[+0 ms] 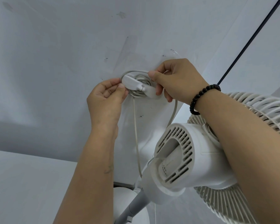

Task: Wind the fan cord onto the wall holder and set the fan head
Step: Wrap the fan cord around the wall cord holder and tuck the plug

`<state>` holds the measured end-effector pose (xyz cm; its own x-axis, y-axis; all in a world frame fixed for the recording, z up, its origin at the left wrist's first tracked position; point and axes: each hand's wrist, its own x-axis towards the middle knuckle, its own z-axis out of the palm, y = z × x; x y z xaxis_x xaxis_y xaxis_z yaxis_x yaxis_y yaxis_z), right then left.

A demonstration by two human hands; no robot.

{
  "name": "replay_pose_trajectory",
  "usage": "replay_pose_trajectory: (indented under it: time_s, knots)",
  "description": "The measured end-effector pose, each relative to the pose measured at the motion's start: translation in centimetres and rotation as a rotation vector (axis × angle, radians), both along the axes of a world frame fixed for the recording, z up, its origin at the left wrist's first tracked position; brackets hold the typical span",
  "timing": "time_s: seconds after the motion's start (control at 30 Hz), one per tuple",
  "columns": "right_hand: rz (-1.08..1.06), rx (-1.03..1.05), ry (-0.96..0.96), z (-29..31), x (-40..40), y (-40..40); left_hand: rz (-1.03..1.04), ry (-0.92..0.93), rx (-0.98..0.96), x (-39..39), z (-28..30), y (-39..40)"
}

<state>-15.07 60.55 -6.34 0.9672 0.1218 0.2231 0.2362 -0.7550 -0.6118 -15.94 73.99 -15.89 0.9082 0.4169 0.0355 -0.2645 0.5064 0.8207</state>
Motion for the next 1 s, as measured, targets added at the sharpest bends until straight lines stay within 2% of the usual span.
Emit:
replay_pose_trajectory:
  time_s: [0.13,0.3,0.47,0.67,1.0]
  knots:
    - [-0.008,0.004,-0.008,0.09,0.0,-0.07,-0.019,-0.016,-0.082,0.03,-0.02,-0.05]
    - [-0.009,0.009,-0.02,0.05,0.01,-0.19,0.006,0.0,0.034,0.1,-0.29,0.05]
    - [-0.018,-0.002,-0.007,-0.01,0.15,-0.19,-0.028,0.002,0.04,0.04,-0.31,0.34]
    - [-0.007,-0.036,0.023,-0.16,0.11,-0.25,-0.099,0.021,-0.069,-0.32,0.1,0.2]
    - [-0.128,0.038,-0.074,0.42,0.02,-0.1,-0.196,-0.013,-0.169,-0.63,0.43,-0.19]
